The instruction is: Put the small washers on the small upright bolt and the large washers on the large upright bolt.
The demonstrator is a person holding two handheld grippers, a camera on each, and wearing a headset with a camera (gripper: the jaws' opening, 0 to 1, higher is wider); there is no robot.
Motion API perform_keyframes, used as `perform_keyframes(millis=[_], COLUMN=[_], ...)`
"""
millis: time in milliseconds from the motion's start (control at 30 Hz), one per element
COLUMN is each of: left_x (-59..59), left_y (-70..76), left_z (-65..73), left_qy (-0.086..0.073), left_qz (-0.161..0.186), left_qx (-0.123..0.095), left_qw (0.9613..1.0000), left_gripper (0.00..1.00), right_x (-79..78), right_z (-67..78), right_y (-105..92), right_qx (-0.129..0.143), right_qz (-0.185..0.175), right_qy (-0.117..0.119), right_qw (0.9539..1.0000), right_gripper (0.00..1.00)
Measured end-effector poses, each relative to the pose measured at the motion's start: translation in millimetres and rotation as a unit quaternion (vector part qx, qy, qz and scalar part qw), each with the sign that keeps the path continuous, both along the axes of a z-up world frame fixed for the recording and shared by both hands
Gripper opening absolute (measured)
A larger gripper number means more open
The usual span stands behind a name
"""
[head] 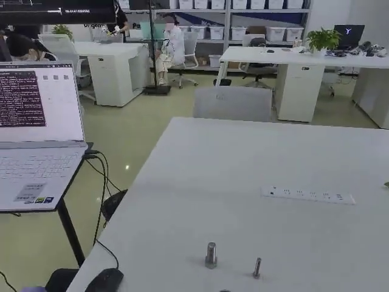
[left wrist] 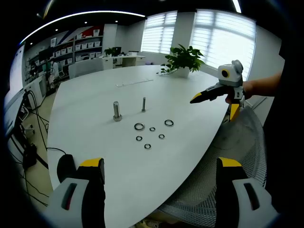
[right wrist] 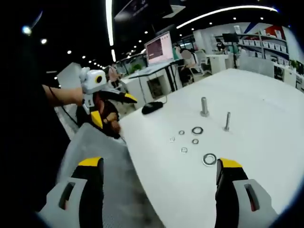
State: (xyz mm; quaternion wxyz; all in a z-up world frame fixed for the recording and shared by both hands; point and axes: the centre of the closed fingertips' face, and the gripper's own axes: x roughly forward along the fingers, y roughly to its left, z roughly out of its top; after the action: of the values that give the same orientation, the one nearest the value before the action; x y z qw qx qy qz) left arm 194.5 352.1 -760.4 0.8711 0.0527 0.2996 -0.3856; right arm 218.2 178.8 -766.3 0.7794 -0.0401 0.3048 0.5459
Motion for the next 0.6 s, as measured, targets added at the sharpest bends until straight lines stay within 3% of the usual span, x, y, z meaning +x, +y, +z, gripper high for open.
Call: perform_keyframes(millis=[167,267,600], left_x=[7.0,10.6,19.6], left_y=[2.7,3.7,9.3], left_z=[2.5,2.8,1.4], left_qy=[0.000,-0.007,-0.005], left_qz=[0.005,0.004,0.009], left_qx=[-0.009,-0.006,-0.003], left_qw=[0.9999,1.0000,0.9999], left_gripper=[0.95,0.96,0.89], right_x=[2.1,4.6,10.1], right_z=[-2.1,-4.3,-9.0], right_y=[1.5,1.0,6.4], right_qx=[-0.010,-0.017,-0.023], right_qz=[0.004,0.003,0.005], right_qy=[-0.003,-0.006,-0.004], right_qw=[0.9999,0.9998,0.9997], right_gripper=[0.99,0.97,0.97])
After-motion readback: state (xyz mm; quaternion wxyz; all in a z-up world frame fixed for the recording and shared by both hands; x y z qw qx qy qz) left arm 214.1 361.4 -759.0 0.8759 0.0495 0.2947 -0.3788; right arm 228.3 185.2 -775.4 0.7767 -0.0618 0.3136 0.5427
